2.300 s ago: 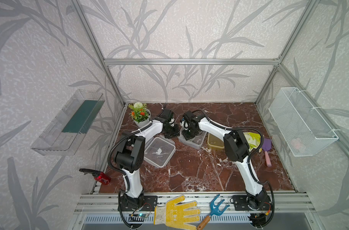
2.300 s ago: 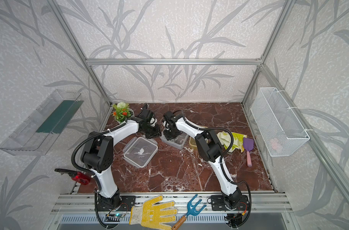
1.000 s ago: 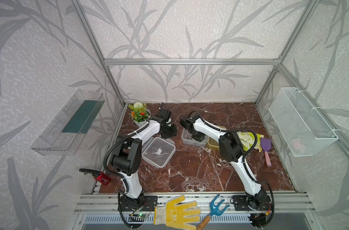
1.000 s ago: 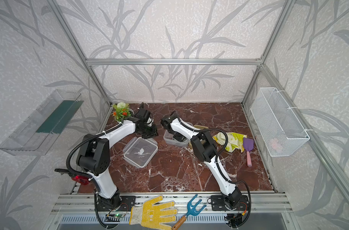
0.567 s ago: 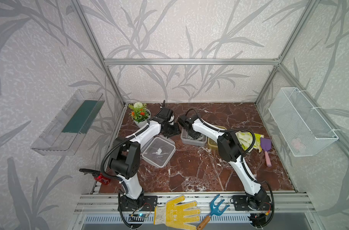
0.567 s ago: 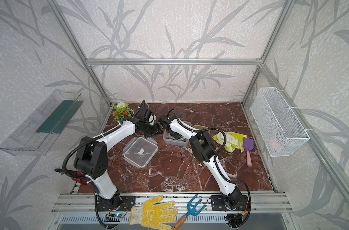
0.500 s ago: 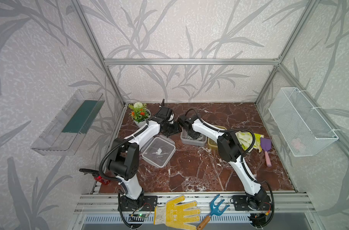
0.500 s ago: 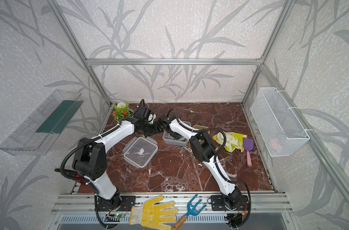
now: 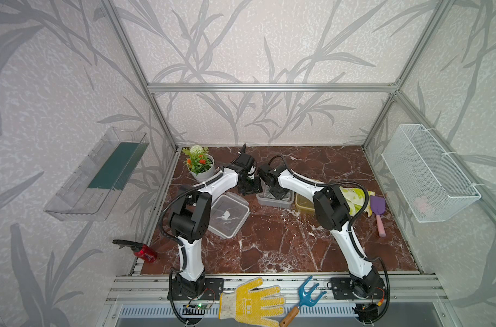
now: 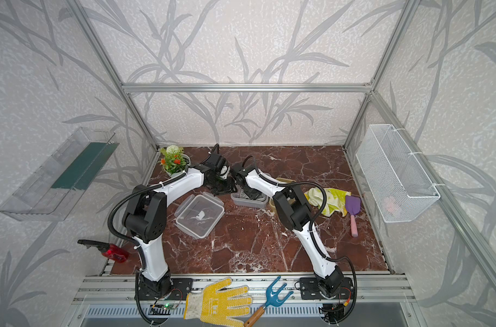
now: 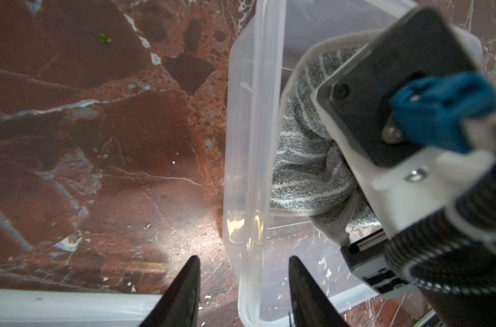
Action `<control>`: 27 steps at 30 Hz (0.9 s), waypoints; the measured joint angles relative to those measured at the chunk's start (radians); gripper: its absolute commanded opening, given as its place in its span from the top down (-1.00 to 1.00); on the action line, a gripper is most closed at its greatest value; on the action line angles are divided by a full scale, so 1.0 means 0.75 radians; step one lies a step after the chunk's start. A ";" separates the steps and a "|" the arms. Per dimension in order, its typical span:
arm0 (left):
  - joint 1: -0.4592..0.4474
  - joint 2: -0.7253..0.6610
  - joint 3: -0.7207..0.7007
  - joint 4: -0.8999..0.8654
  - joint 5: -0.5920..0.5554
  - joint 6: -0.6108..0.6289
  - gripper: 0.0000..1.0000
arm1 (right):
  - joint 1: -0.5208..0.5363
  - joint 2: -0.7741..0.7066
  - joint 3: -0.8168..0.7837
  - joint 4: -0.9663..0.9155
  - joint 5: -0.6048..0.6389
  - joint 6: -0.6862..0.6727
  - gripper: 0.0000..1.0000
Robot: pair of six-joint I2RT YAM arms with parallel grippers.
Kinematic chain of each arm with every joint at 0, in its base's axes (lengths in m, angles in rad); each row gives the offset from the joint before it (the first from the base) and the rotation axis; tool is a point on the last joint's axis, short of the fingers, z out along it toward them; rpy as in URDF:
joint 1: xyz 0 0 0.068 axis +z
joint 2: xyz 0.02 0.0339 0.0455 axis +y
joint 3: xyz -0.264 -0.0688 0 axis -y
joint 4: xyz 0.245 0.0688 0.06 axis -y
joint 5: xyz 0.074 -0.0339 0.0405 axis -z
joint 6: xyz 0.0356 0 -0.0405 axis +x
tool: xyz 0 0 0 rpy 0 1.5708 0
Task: Wipe the insides of the lunch boxes
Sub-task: Wipe the dirt inside the lunch box.
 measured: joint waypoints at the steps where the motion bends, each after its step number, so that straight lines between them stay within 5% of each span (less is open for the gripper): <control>1: -0.005 0.014 0.014 -0.010 -0.012 -0.003 0.29 | 0.000 -0.001 -0.005 0.005 0.011 -0.001 0.92; 5: -0.007 0.106 0.103 -0.056 -0.047 0.008 0.71 | -0.012 0.000 -0.020 0.017 0.078 0.006 0.91; 7: -0.008 0.139 0.137 -0.058 -0.045 0.022 0.78 | -0.020 0.000 -0.022 0.031 0.111 0.010 0.91; 19: -0.046 0.143 0.160 -0.122 -0.111 0.045 0.78 | -0.033 0.001 0.010 0.178 0.227 0.038 0.91; 27: -0.013 0.142 0.190 -0.145 -0.146 0.043 0.77 | -0.044 0.052 0.210 0.127 -0.072 0.202 0.91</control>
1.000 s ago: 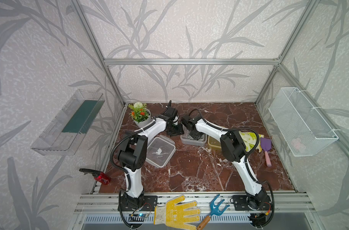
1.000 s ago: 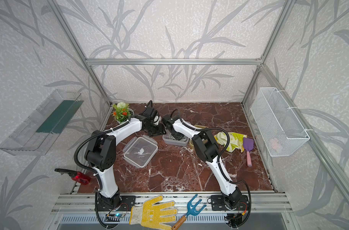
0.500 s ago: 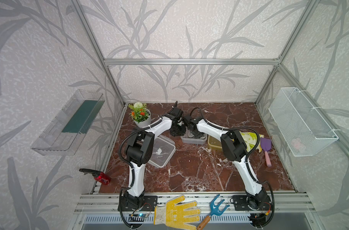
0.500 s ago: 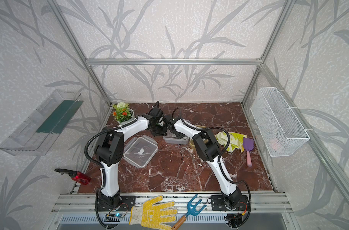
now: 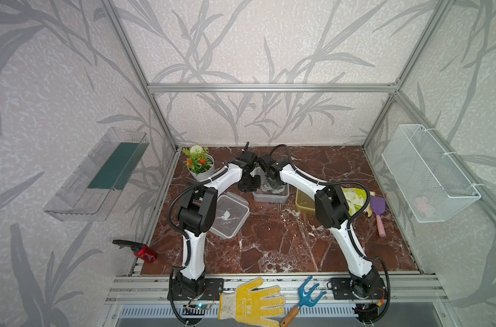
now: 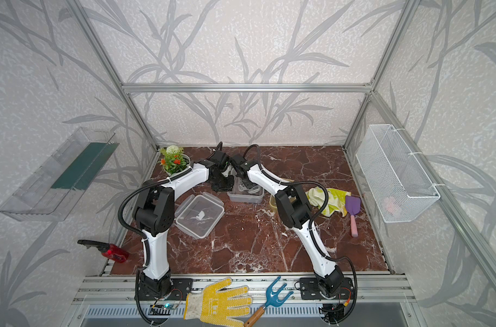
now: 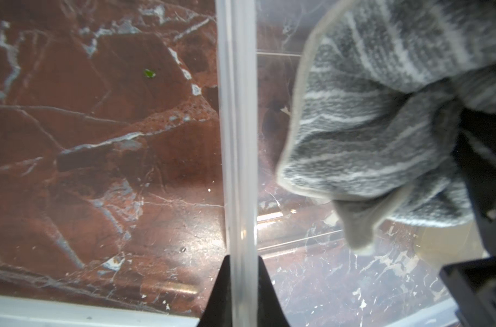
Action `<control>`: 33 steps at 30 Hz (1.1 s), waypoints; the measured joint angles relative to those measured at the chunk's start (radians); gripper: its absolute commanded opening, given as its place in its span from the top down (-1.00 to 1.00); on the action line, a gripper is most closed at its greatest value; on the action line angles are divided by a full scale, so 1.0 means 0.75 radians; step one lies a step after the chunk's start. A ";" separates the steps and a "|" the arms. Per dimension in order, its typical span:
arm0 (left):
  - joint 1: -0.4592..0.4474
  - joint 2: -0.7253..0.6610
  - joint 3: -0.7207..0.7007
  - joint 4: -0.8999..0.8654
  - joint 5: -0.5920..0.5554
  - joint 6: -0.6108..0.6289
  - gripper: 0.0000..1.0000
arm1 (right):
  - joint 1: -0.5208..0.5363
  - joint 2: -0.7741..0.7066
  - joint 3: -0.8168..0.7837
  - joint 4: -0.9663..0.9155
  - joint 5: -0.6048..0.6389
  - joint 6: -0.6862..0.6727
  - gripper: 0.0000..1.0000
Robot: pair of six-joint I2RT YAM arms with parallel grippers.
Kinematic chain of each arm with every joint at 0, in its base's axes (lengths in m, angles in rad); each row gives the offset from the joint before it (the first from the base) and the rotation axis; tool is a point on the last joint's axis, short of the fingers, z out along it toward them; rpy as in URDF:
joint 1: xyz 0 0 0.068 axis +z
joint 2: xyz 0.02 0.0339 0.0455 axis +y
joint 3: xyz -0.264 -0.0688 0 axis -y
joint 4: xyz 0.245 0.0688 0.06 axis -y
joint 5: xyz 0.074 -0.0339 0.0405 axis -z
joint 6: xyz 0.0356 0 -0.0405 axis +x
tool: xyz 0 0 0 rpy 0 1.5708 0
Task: Wipe the insides of the lunch boxes
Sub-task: Wipe the dirt inside the lunch box.
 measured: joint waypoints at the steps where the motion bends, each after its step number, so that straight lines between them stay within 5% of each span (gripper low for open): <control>1: 0.001 -0.001 0.000 0.001 0.001 -0.002 0.77 | -0.001 0.007 0.011 -0.002 -0.042 0.022 0.91; 12: -0.028 -0.001 -0.001 -0.037 0.026 -0.024 0.77 | -0.023 0.106 0.161 0.069 -0.457 0.253 0.90; 20: -0.039 -0.001 -0.009 -0.040 0.019 -0.052 0.77 | -0.026 0.130 0.208 0.086 -0.612 0.295 0.90; 33: -0.006 -0.064 -0.122 0.048 0.084 -0.109 0.77 | -0.018 -0.101 -0.366 0.534 -0.871 0.342 0.88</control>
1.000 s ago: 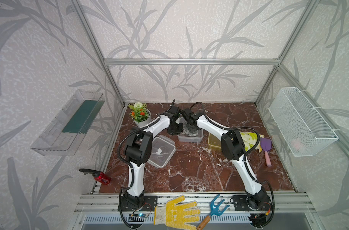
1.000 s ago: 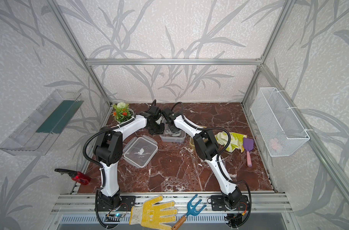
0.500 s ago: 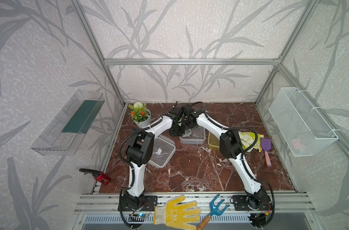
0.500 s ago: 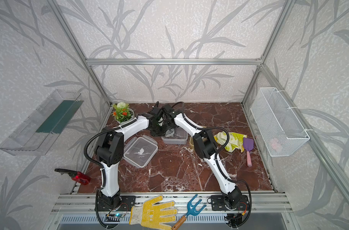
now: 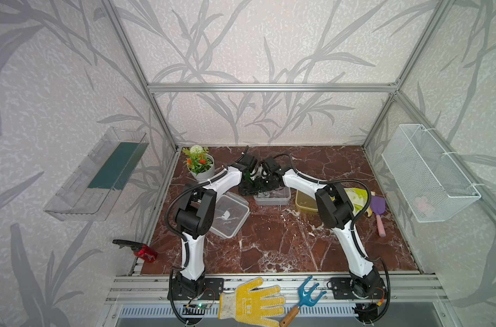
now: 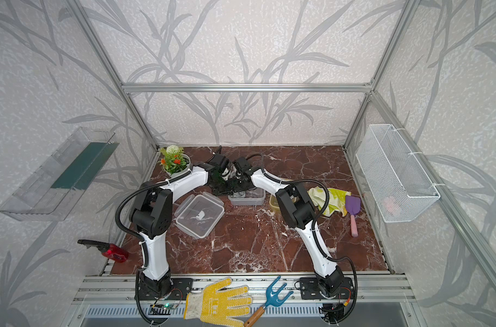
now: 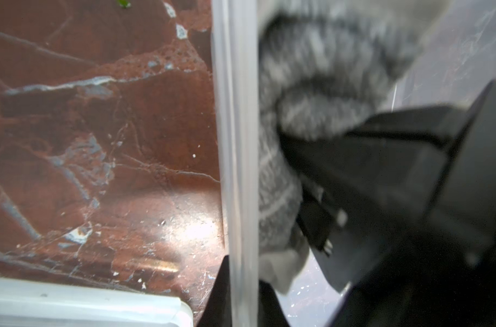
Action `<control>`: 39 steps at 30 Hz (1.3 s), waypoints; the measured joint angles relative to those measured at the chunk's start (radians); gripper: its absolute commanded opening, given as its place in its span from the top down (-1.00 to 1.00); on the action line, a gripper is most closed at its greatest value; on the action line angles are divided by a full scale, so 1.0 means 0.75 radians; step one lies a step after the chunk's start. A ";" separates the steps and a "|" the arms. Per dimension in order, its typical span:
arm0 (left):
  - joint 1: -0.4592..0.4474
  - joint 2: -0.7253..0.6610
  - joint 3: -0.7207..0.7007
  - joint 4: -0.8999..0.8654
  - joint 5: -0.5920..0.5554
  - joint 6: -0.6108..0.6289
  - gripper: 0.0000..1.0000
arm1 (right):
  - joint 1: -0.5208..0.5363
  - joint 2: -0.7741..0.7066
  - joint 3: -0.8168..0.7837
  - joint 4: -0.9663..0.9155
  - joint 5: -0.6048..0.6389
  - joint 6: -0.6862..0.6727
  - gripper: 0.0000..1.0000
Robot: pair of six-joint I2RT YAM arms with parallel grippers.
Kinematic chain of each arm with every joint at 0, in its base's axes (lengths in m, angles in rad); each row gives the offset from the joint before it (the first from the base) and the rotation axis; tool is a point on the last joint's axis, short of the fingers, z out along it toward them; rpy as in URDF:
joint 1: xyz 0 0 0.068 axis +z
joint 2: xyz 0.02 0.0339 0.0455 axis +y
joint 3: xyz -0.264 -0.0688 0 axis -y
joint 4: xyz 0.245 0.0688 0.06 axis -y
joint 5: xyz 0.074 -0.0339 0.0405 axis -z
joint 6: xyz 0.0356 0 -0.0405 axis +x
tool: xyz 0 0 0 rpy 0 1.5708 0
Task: Wipe the insides of the lunch boxes
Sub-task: Wipe the dirt inside the lunch box.
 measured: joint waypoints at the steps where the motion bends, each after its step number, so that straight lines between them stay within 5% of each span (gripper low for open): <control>1: 0.004 -0.004 -0.009 0.009 0.009 -0.006 0.77 | 0.000 -0.022 -0.044 0.025 -0.030 0.001 0.87; 9: 0.020 -0.015 -0.026 0.019 0.034 -0.030 0.77 | -0.010 -0.087 -0.179 0.081 -0.209 -0.022 0.87; 17: 0.025 -0.029 -0.029 -0.014 0.013 -0.025 0.77 | -0.010 -0.086 -0.094 -0.193 -0.202 -0.207 0.88; 33: 0.021 -0.045 -0.034 0.002 -0.077 0.005 0.77 | 0.029 0.075 0.309 -0.796 0.728 -0.565 0.86; 39: 0.022 -0.049 -0.034 0.009 -0.089 0.006 0.77 | 0.034 0.130 0.401 -0.804 0.821 -0.582 0.87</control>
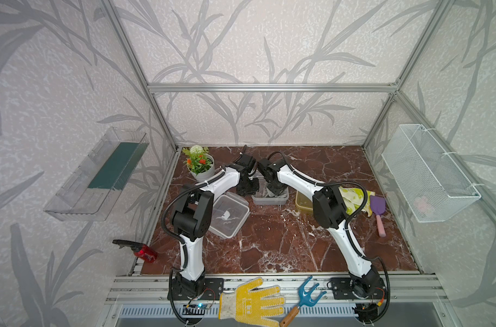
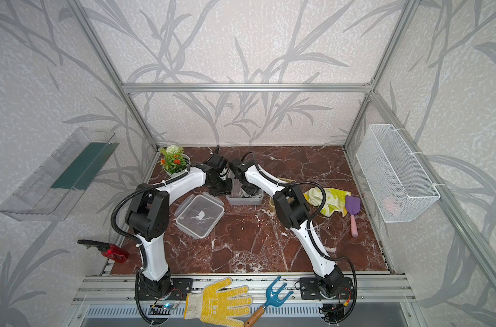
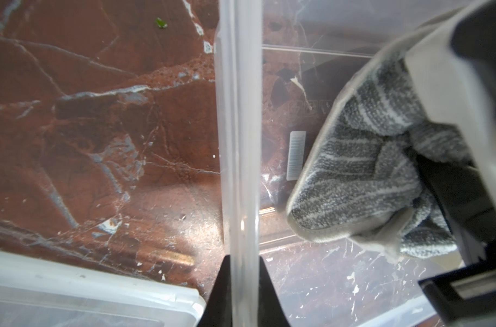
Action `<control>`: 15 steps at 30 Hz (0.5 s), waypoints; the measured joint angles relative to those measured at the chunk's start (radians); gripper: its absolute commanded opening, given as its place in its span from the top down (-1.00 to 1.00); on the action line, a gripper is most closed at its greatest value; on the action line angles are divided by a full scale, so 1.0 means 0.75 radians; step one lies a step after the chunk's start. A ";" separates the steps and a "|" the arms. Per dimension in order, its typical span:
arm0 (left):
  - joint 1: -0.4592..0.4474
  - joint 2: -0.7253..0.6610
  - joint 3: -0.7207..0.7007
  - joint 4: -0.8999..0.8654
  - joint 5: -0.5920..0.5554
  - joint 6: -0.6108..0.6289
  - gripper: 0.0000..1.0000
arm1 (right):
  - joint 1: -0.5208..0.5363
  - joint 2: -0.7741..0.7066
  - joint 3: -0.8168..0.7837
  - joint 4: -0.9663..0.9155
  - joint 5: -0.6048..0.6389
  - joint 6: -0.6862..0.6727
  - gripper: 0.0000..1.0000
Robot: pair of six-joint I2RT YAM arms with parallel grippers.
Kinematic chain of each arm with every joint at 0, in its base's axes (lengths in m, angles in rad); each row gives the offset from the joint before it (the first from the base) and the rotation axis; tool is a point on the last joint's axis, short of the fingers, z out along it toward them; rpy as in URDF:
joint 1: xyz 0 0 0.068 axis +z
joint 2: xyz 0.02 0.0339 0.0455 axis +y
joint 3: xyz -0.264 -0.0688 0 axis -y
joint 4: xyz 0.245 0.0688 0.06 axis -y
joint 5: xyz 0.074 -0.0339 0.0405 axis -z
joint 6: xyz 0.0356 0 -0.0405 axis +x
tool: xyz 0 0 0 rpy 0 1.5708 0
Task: Wipe the insides of the lunch boxes
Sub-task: Wipe the dirt inside the lunch box.
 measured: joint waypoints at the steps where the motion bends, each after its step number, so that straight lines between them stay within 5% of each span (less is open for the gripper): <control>1: 0.002 0.000 0.000 -0.003 -0.001 -0.001 0.77 | 0.000 -0.001 -0.005 0.008 -0.021 -0.001 0.88; 15: 0.121 -0.056 -0.035 -0.060 -0.037 0.023 0.72 | -0.016 -0.156 -0.130 0.258 -0.608 0.165 1.00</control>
